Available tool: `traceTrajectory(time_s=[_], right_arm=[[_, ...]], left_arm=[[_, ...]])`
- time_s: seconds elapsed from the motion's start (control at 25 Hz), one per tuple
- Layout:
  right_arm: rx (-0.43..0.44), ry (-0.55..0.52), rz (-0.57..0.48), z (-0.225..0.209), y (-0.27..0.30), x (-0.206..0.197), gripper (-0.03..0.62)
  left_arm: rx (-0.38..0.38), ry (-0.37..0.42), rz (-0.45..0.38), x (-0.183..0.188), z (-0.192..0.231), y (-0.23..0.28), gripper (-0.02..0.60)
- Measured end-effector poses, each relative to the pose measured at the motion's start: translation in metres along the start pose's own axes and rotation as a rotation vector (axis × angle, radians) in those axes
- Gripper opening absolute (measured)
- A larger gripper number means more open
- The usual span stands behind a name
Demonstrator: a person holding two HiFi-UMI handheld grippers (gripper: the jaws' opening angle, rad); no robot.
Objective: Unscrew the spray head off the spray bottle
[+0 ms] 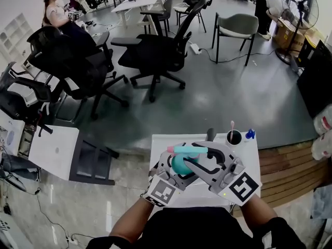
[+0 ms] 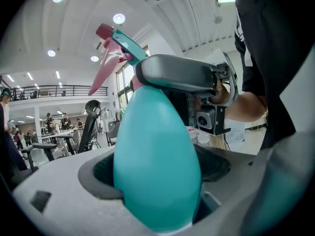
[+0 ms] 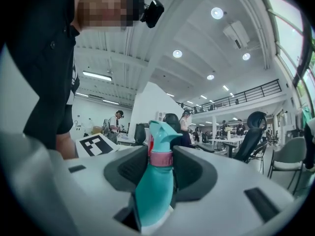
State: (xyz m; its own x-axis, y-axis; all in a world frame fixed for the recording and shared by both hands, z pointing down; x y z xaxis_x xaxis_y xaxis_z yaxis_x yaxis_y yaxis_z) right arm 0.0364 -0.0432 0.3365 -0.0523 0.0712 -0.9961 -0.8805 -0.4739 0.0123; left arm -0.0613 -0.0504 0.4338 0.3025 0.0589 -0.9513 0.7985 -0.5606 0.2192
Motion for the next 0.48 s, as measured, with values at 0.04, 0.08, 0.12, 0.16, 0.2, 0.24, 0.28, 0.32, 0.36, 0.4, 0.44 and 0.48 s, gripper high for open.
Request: traceTrajectory(time_s=[0.04,0.08,0.12,0.16,0.2,0.24,0.28,0.32,0.36,0.4,0.44,0.48], right_arm=[[0.0,0.002,0.0,-0.0005,0.0001,0.0001,0.162],[0.0,0.004,0.002,-0.001,0.0001,-0.0001,0.155],[0.0,0.005,0.003,-0.0015,0.0002,-0.0004,0.152],[0.0,0.004,0.004,-0.0017,0.0,-0.0008,0.15],[0.001,0.001,0.003,-0.0016,-0.0002,-0.001,0.15],[0.001,-0.003,0.001,-0.0013,-0.0006,-0.001,0.149],[0.001,-0.006,0.001,-0.0008,-0.001,-0.0012,0.149],[0.001,-0.004,0.003,-0.0005,-0.0014,-0.0015,0.147],[0.0,-0.002,0.005,-0.0005,-0.0016,-0.0017,0.147],[-0.002,0.001,0.002,-0.001,-0.0015,-0.0012,0.147],[-0.003,0.004,-0.002,-0.0016,-0.0012,-0.0004,0.147],[-0.005,0.007,-0.002,-0.0021,-0.0011,0.0001,0.146]], left_arm=[[0.001,-0.002,0.0,-0.0006,0.0003,0.0002,0.454],[0.001,-0.005,0.0,-0.0011,0.0006,0.0006,0.454],[0.0,-0.006,-0.001,-0.0015,0.0008,0.0011,0.454],[0.0,-0.006,-0.002,-0.0016,0.0007,0.0016,0.454],[-0.001,-0.005,-0.003,-0.0018,0.0003,0.0018,0.455],[-0.002,-0.005,-0.003,-0.0021,-0.0004,0.0018,0.455],[-0.004,-0.005,-0.004,-0.0022,-0.001,0.0018,0.454],[-0.004,-0.007,-0.005,-0.0021,-0.0015,0.0018,0.454],[-0.004,-0.01,-0.008,-0.0011,-0.0015,0.0019,0.454],[-0.004,-0.013,-0.013,0.0009,-0.0012,0.0022,0.454],[-0.003,-0.014,-0.016,0.003,-0.0005,0.0026,0.455],[-0.005,-0.011,-0.018,0.0046,0.0004,0.003,0.454]])
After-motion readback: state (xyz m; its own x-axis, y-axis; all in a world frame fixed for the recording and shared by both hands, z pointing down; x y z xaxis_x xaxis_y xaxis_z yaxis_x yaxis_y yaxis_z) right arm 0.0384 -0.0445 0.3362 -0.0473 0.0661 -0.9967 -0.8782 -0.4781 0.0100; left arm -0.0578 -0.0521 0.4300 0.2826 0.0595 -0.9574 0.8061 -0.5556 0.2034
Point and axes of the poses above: the fingertips, and each gripper's own axes: y forward along the fingers, z to its left, x out of its top, the point moved 8 cm from there along -y, backward along the fingers, and after that the axes turned 1 degree about z, right-handed, at the moved point
